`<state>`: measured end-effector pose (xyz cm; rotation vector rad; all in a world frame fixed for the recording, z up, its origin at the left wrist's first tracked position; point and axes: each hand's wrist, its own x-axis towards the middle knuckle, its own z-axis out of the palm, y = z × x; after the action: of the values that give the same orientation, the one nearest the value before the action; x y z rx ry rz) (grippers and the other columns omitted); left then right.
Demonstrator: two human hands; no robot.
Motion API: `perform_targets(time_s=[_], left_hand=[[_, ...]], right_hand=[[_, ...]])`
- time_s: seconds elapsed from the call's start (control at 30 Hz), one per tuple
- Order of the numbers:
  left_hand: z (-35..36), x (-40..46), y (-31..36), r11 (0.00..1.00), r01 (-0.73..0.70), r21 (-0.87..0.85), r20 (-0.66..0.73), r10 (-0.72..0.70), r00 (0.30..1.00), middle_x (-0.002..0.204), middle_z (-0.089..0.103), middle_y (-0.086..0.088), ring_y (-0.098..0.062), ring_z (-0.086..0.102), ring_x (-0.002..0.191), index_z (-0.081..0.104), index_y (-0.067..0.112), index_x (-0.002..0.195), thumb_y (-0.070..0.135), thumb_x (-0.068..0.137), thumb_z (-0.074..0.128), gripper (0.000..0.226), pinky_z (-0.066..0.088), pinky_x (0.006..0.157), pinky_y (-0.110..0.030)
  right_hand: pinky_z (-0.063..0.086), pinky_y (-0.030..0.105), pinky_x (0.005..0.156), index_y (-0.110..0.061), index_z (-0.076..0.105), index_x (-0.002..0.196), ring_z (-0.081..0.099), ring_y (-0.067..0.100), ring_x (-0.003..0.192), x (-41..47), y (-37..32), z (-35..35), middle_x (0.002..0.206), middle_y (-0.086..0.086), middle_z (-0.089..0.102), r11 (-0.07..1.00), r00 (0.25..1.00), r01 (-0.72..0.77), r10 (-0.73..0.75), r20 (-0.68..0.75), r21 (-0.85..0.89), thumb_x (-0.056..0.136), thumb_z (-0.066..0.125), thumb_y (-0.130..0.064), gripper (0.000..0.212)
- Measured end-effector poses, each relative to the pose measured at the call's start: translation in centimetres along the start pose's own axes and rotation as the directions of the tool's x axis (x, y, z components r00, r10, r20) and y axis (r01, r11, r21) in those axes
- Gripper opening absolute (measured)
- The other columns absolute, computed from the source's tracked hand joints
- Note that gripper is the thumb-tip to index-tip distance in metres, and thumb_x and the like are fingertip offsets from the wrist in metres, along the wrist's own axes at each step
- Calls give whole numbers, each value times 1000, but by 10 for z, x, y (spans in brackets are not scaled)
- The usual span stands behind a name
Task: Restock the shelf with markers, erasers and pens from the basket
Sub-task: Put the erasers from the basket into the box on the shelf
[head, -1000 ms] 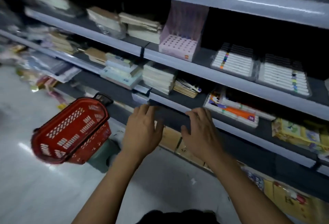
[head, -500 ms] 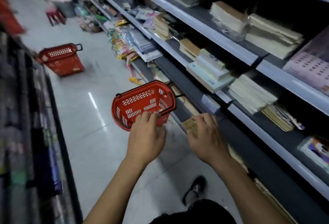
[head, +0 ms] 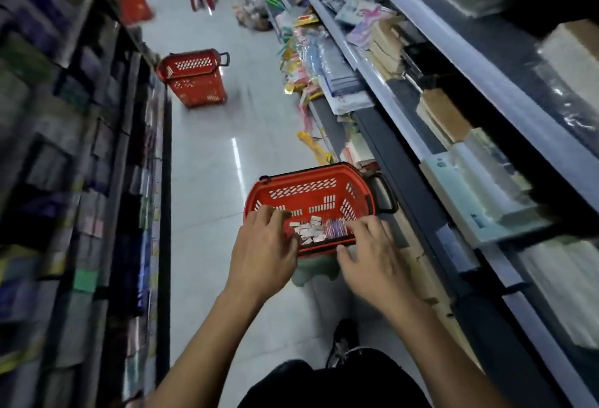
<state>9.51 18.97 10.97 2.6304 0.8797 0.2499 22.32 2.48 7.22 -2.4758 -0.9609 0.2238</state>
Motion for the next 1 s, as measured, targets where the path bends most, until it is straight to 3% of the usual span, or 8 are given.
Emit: perform_targets(time_s=[0.13,0.33,0.7,1.0], left_hand=[[11,36,-4,997,77,11,25,-78,997,131,58,-1,-22,55,117,56,20,134,40,98,64,41,55,92,-41],[27,78,-26,986,165,1,49,-165,985,125,59,-1,-22,57,112,55,20,132,40,99,62,39,56,88,-43],[60,179,-101,983,185,-20,146,-180,973,123,59,0,-21,55,110,55,22,128,40,100,56,33,53,89,-38],[133,253,-135,982,188,3,288,-181,940,122,59,-2,-24,56,111,60,18,126,30,93,65,35,53,88,-38]], right_hand=[[51,35,98,-20,54,133,42,14,122,48,12,3,126,-6,44,999,996,40,-41,84,24,95,58,-37,41],[46,32,102,-20,53,135,41,12,119,109,17,17,124,-7,45,998,983,61,-64,174,23,97,55,-39,43],[42,28,99,-25,53,139,40,9,118,210,7,76,126,-8,47,997,929,3,28,368,-83,98,54,-39,44],[46,31,102,-24,56,133,45,10,117,284,67,143,122,-10,51,991,839,23,52,542,-129,98,55,-36,38]])
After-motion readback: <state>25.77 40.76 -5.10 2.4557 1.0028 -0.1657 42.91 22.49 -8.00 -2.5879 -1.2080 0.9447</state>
